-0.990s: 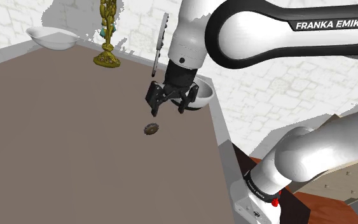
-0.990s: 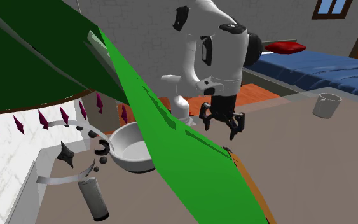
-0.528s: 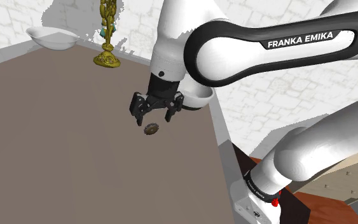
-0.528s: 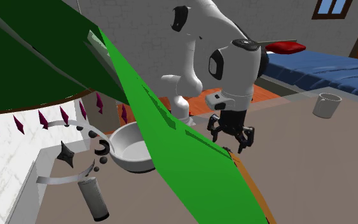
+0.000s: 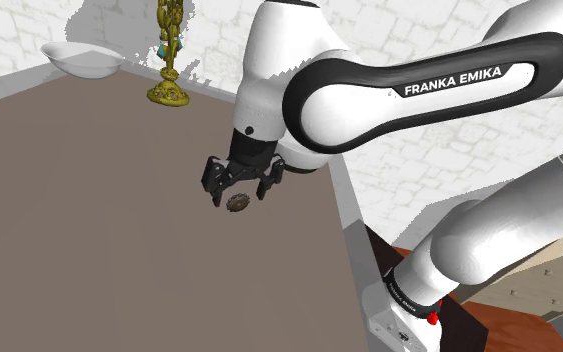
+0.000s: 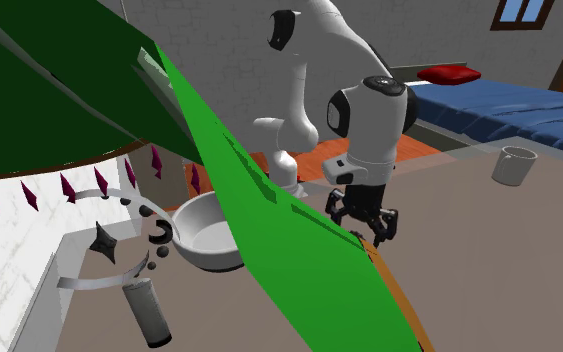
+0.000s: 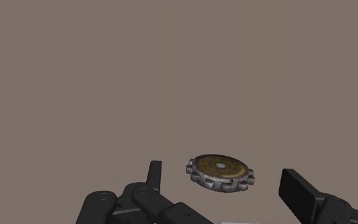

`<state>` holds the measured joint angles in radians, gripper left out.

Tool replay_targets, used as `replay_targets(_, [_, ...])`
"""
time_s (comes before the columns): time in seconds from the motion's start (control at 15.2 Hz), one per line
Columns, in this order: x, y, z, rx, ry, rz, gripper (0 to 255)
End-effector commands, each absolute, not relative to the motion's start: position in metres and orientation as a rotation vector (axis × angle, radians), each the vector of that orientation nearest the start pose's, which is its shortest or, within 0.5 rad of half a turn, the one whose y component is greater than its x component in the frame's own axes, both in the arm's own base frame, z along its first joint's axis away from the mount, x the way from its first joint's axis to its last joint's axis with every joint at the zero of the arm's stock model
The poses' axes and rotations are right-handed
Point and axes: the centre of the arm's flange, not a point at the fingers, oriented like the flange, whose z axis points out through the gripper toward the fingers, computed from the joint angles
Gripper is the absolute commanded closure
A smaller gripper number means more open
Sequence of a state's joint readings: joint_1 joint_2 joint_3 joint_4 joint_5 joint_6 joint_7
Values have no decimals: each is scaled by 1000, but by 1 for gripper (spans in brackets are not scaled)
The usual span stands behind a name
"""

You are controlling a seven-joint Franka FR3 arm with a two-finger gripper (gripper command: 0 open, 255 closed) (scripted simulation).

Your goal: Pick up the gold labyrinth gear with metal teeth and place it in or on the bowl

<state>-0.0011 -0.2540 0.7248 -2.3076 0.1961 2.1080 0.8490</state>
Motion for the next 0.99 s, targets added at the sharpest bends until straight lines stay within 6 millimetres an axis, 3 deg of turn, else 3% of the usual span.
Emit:
replay_targets(0.0, [349, 330, 420, -3117, 380, 0, 0])
replay_targets(0.13, [349, 330, 421, -3117, 380, 0, 0])
replay_targets(0.2, [349, 330, 421, -3117, 380, 0, 255])
replay_targets(0.79, [349, 330, 420, -3117, 380, 0, 255])
replay_targets(0.92, [349, 330, 431, -3117, 380, 0, 255])
